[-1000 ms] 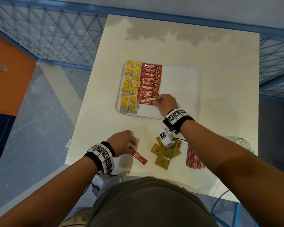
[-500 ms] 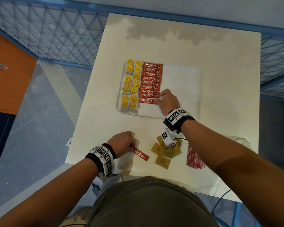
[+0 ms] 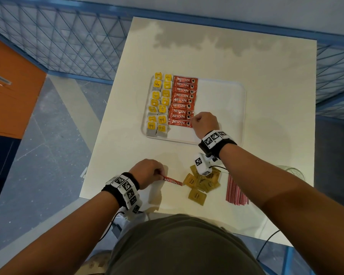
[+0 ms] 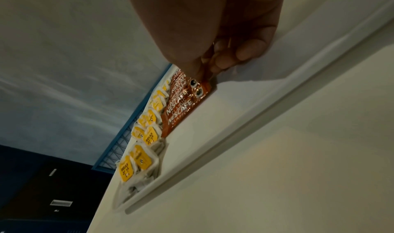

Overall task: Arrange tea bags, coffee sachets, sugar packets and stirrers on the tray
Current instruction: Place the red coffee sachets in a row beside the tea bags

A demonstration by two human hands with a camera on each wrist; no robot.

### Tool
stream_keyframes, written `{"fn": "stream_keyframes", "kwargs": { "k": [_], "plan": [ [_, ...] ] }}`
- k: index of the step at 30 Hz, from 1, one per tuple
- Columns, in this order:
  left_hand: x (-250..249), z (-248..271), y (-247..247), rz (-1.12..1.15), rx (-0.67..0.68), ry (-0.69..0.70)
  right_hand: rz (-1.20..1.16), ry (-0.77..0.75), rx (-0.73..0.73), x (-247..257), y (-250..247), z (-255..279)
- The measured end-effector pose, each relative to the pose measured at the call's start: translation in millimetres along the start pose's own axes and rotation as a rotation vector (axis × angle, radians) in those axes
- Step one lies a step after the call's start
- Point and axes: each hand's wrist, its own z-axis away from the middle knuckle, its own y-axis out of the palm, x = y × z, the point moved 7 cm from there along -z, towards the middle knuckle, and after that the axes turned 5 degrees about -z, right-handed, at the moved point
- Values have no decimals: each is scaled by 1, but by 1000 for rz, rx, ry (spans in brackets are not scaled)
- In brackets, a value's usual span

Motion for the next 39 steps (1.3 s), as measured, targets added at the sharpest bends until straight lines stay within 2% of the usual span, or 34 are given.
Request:
{"fn": "stream_keyframes", "kwargs": {
  "k": [18,24,28,32,35,39],
  "plan": [
    [8,-1,-18,226,-113,-102,47,-12,53,-2,3,5],
    [6,-5,-37,328,-173,-147,-65,-12,27,-2,-1,12],
    [-4,-7,-60,414,-240,-136,-158,-70,96,-1,-2,31],
    [-4,-18,-79,474,-316,-138,-241,-165,228,5,-2,56],
    [-5,-28,-90,505,-357,-130,-303,-152,279,2,1,64],
    [-12,-41,-103,490,-374,-113,-350,-131,269,-3,2,65]
  ]
}}
